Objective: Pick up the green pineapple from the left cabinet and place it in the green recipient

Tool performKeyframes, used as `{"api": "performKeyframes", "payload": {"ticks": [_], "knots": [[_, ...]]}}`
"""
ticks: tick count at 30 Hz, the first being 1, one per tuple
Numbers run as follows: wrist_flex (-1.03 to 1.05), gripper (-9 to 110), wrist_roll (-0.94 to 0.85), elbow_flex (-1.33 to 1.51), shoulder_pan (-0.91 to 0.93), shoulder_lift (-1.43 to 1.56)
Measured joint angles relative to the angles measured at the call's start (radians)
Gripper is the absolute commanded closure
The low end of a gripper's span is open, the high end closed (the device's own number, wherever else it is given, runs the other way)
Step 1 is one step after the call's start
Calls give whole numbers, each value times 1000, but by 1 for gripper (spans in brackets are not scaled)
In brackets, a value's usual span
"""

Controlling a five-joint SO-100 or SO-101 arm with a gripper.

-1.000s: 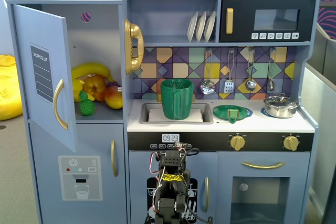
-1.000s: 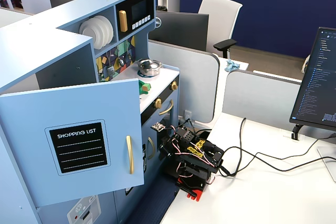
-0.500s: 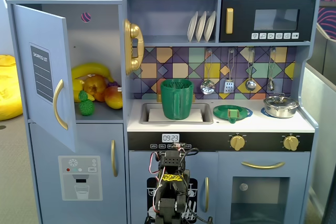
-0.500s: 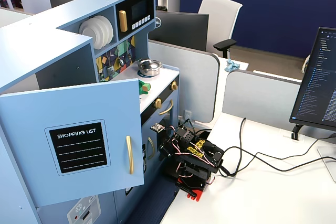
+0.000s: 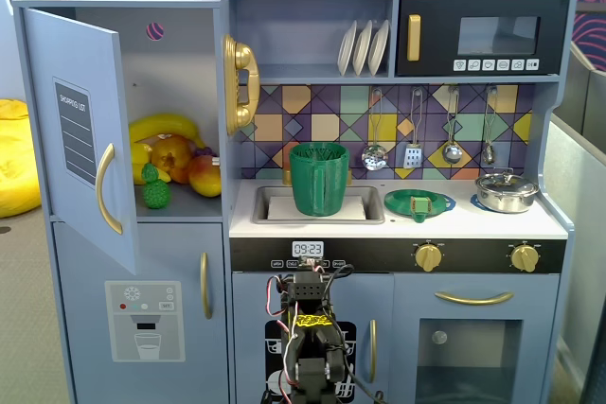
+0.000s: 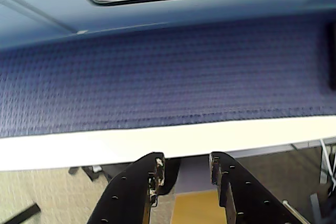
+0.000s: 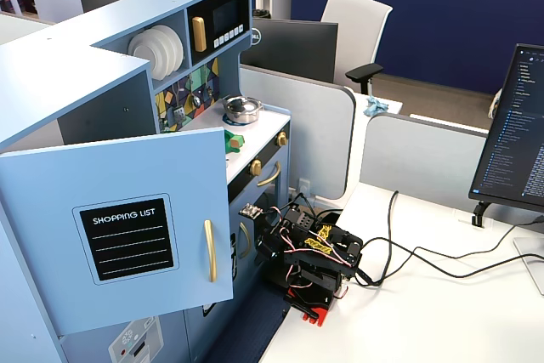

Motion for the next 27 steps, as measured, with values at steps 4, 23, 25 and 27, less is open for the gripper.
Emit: {"api": "performKeyframes", "payload": {"ticks": [4,23,25,27], "knots": [[-77,101,60,8,-135,-15],[-1098,97,-206,-267,-497,-476],[-1138,92,-241,-344,-494,-546],[-1157,83,-262,-413,-494,-600]]}}
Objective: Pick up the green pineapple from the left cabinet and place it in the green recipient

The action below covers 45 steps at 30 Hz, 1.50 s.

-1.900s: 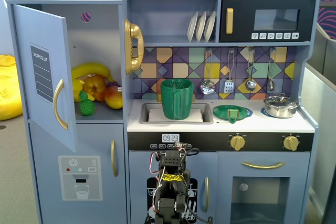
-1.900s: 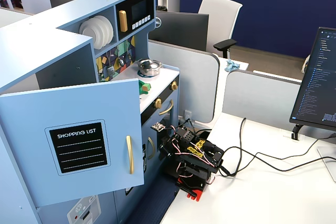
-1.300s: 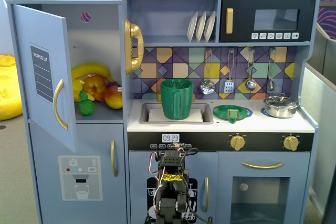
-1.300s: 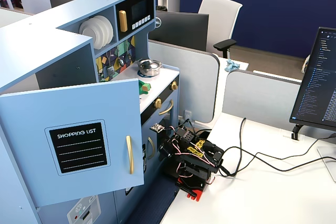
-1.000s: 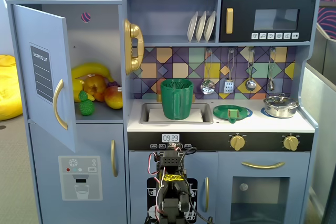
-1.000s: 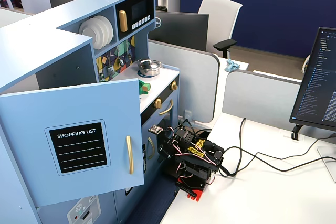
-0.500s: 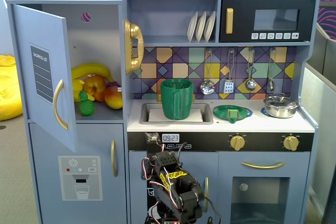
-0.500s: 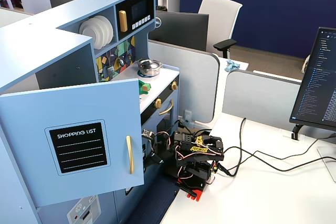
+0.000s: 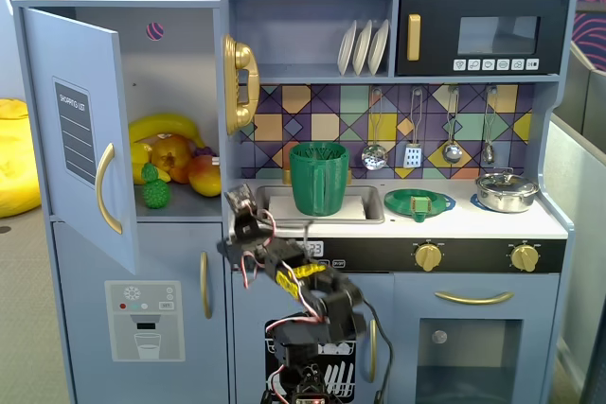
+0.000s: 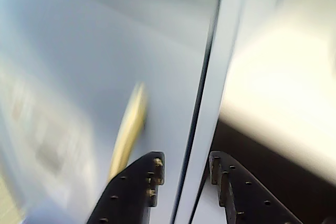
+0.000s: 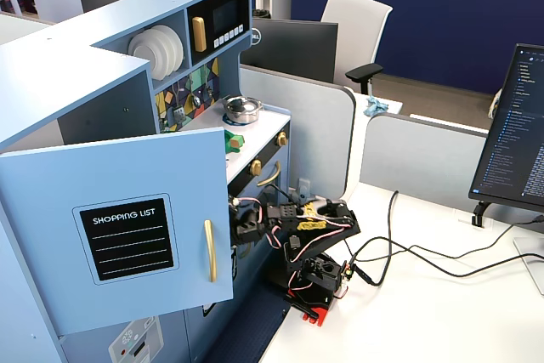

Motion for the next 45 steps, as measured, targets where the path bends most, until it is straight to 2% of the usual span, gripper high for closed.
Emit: {"api": "performKeyframes", "payload": {"ticks": [6,21,45], "knots": [[-101,75,3,-133,-46,-106],[-442,74,37,-370,-110,-503],[-526,73,69,-661,-129,-862]]}}
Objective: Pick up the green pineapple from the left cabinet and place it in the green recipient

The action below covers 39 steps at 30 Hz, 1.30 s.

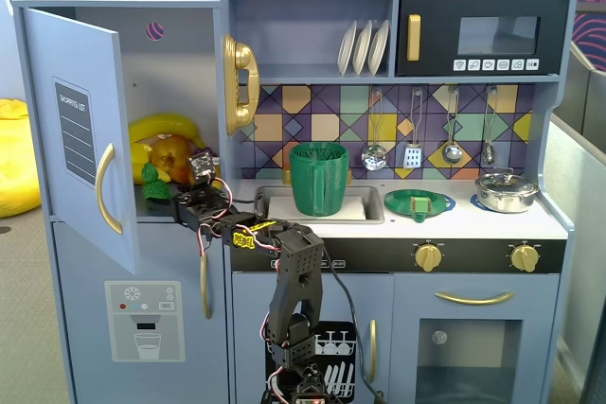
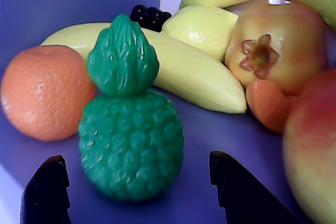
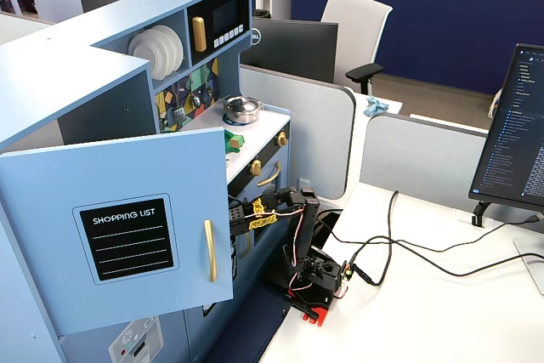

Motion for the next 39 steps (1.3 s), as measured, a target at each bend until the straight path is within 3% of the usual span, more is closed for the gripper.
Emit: {"api": "performKeyframes", "payload": {"ticks": [21,24,27,39], "knots": [[-9,75,0,-264,-20,-252],[-9,84,0,-281,-20,-267],[-9,101,0,-284,-20,-270],[-9,101,-34,-284,-23,-270]]}}
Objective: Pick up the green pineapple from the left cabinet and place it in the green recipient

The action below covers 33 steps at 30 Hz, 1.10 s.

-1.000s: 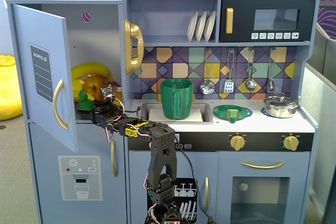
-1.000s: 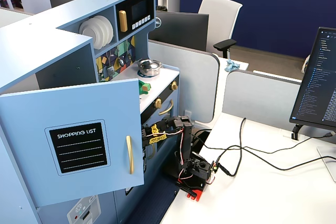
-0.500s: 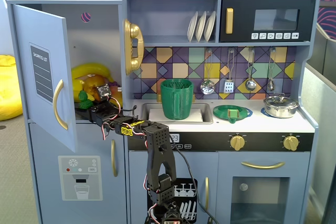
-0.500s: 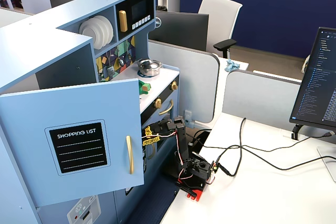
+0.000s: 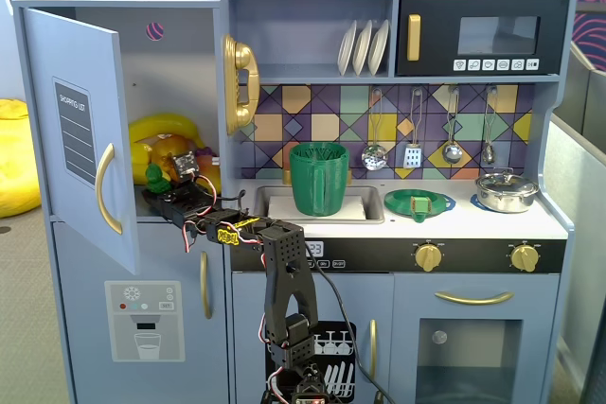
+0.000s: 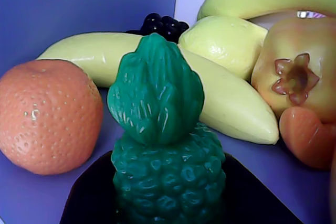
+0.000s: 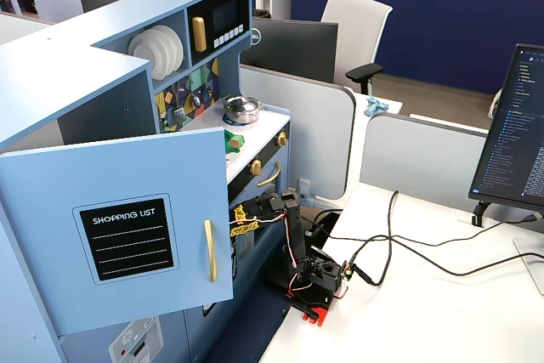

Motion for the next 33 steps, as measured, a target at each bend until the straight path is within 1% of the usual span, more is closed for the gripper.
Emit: {"api": "performKeyframes", "payload": {"ticks": [5,14,26,33], "knots": [[12,101,-83,23,-17,43],[103,101,-232,190,-74,314],[249,101,-270,540,-78,787],[405,101,-261,621,-55,1057]]}}
